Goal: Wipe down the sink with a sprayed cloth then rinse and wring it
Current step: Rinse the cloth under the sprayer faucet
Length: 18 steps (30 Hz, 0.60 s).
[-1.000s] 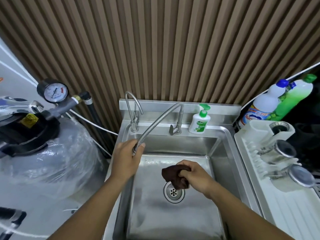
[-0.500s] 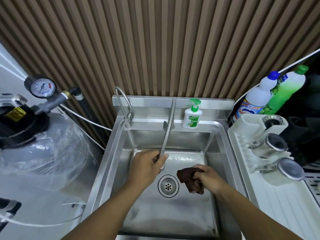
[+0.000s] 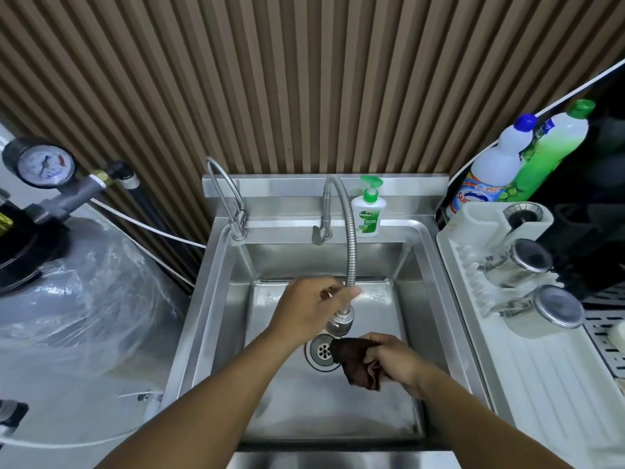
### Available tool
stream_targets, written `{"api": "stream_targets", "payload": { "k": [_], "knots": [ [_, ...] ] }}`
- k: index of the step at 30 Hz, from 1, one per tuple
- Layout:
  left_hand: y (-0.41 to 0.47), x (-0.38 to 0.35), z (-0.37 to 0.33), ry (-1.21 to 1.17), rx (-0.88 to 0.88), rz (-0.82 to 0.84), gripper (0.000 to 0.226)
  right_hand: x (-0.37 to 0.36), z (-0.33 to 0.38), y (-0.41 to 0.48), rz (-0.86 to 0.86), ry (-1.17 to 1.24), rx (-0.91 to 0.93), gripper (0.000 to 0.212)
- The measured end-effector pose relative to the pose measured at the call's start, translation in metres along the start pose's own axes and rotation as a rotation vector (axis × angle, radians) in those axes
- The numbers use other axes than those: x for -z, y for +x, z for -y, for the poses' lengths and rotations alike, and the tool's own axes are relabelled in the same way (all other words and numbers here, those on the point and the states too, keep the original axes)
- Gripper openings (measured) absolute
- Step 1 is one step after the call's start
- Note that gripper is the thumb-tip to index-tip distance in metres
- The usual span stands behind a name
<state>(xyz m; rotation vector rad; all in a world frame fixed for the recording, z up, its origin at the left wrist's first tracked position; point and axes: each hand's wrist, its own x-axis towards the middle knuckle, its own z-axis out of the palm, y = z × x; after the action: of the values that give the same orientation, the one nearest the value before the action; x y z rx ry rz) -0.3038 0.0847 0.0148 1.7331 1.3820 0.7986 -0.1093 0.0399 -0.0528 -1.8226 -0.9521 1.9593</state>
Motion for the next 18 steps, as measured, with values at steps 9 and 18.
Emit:
{"api": "stream_targets", "payload": {
  "k": [9, 18],
  "knots": [
    [0.103, 0.017, 0.033, -0.061, 0.396, -0.148, 0.056, -0.02, -0.011, 0.002, -0.008, 0.112, -0.028, 0.039],
    [0.163, -0.009, 0.048, 0.124, 0.547, -0.093, 0.04, -0.03, -0.005, -0.004, -0.041, 0.228, 0.028, 0.043]
  ]
}}
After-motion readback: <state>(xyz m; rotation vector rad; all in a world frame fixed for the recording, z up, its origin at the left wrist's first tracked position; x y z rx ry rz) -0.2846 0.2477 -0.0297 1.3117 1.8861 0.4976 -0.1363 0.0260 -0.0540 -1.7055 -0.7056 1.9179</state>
